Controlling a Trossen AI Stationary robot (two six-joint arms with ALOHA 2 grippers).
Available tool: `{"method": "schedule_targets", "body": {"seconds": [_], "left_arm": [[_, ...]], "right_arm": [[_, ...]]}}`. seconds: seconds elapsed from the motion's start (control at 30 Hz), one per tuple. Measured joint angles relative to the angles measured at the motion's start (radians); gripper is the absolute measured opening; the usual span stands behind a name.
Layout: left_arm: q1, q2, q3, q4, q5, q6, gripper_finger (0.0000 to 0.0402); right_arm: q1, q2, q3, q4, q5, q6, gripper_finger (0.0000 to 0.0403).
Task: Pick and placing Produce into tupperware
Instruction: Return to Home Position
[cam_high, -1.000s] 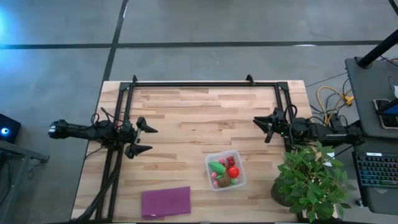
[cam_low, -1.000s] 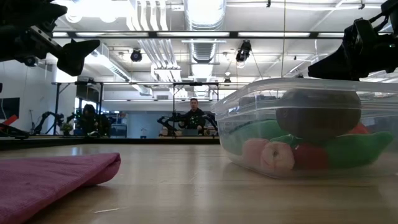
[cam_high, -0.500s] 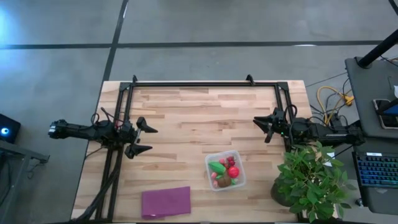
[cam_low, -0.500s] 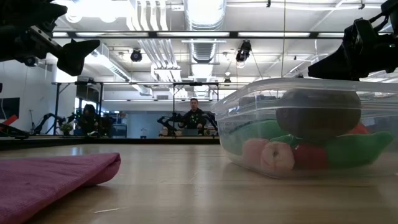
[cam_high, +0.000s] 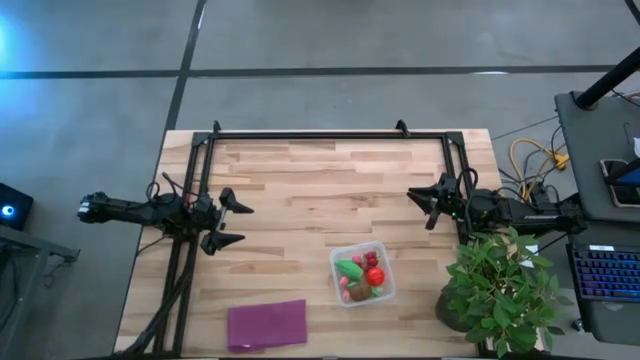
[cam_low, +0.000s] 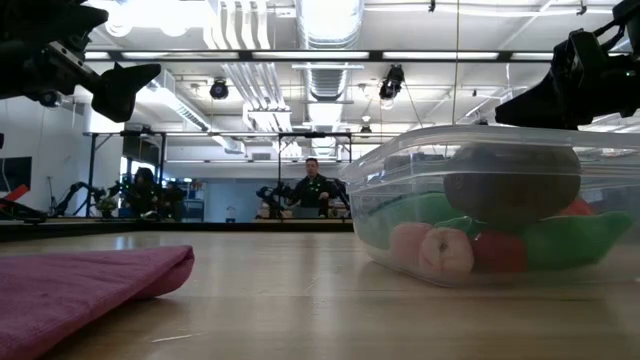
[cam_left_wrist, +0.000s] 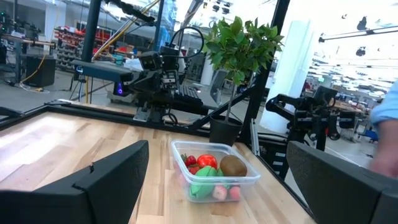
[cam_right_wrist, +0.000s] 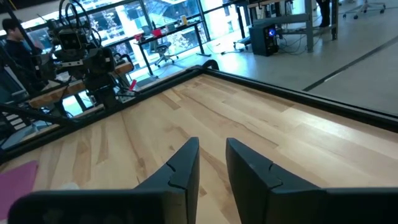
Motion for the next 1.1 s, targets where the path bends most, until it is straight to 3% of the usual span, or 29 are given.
{"method": "schedule_targets", "body": {"seconds": [1.1], "left_arm": [[0.0,0.0,0.0,0.0,0.0,0.0,0.0367]], "right_arm": [[0.0,0.0,0.0,0.0,0.0,0.0,0.0081]]}}
